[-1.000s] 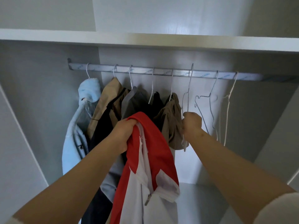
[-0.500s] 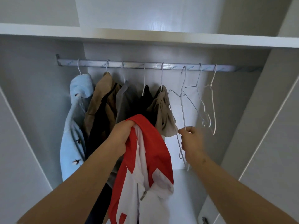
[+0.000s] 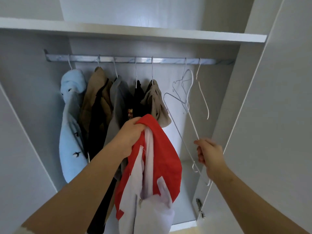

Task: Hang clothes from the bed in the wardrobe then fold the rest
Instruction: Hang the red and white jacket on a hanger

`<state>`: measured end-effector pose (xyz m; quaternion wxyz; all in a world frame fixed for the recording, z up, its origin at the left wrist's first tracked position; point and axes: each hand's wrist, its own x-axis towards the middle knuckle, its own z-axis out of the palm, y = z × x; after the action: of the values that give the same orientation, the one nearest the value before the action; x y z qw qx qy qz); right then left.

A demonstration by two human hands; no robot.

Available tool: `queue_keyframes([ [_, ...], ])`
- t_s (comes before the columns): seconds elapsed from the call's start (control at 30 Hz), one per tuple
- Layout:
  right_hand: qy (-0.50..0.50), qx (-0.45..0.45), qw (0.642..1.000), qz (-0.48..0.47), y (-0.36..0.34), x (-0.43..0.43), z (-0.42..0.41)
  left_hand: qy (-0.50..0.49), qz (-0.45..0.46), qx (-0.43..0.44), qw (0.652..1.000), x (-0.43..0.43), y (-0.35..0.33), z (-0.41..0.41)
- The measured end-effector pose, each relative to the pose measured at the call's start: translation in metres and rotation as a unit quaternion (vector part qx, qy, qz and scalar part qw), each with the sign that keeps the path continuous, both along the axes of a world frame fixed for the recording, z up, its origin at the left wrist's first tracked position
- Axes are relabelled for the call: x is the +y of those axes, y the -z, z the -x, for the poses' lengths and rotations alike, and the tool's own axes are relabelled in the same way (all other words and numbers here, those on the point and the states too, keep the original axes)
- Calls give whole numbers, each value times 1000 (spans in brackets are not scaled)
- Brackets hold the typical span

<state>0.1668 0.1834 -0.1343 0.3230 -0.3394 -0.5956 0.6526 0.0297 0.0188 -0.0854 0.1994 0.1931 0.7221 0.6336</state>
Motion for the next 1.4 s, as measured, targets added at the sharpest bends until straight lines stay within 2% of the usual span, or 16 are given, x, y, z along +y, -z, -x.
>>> queue_keyframes([
  [0.17,-45,29,997,-53,2,0,-58,-20,-4,4,1000,4,8,-44],
  [0.33,-111,-5,984,-142,16,-5,-125,-161,-96,69,980,3,19,-105],
  [0.4,-155,-21,975,-157,21,-11,-140,-163,-109,64,978,0,20,-123],
  [0.53,-202,-30,962,-182,31,-26,-156,-114,-10,39,993,-12,17,-138],
  [0.63,-202,-22,962,-182,31,-25,-167,-112,6,17,994,-19,17,-148],
  [0.7,-215,-32,958,-185,28,-23,-171,-127,28,39,991,-21,18,-152],
  [0.8,-247,-121,935,-223,18,-25,-160,-144,70,77,984,-17,18,-158],
  [0.9,-296,-159,912,-235,2,-42,-137,-109,102,118,982,-7,21,-171],
  [1.0,-300,-88,923,-223,-12,-66,-117,-74,109,146,980,-5,24,-182],
  [1.13,-217,-63,955,-193,-15,-70,-108,-57,113,188,974,-21,18,-173],
  [1.3,-184,-39,977,-95,-13,-61,-114,-151,106,261,947,-43,13,-151],
  [1.4,-169,5,982,-81,-19,-56,-114,-175,178,306,919,-48,8,-135],
])
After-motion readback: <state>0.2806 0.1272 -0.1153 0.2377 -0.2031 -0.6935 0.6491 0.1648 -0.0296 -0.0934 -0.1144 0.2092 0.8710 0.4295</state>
